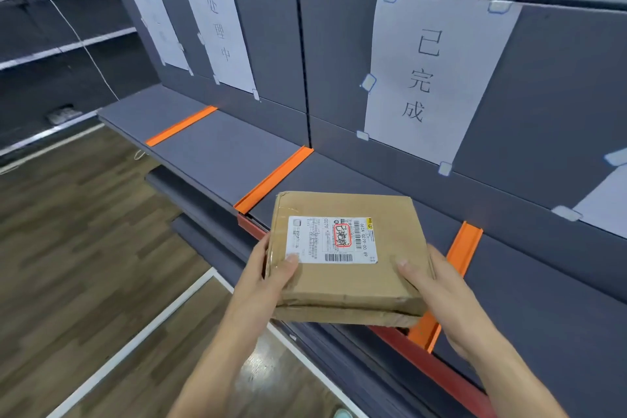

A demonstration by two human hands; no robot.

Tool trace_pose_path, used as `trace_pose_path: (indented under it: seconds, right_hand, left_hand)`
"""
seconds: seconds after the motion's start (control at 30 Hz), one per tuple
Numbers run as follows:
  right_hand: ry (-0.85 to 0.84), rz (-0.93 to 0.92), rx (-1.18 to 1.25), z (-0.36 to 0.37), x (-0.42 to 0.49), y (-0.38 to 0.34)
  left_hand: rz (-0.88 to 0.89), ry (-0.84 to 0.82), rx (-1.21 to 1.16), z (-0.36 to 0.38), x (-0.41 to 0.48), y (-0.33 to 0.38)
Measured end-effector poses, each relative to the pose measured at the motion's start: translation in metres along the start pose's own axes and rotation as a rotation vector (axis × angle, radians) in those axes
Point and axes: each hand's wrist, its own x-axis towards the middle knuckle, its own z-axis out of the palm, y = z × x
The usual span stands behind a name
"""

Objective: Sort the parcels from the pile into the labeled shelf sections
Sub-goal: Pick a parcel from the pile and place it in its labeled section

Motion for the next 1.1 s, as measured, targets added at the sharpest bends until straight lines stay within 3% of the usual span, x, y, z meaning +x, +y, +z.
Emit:
trace_pose_path:
  seconds: [0.23, 0.6, 1.1]
  right_hand:
    - [-0.006, 0.052, -0.014, -0.006, 0.053, -0.001]
    - [0.126, 0.114, -0.007, 0.02, 0.113, 0.01]
    - [0.561, 0.227, -0.053, 0.117, 0.155, 0.017]
  left_hand:
    - [-0.028, 0.003, -0.002, 0.007, 0.049, 0.004]
    - [-0.109, -0.121, 0.072, -0.01, 0.143, 0.007]
    - [-0.083, -0.574, 0.215, -0.055, 0.293, 0.006]
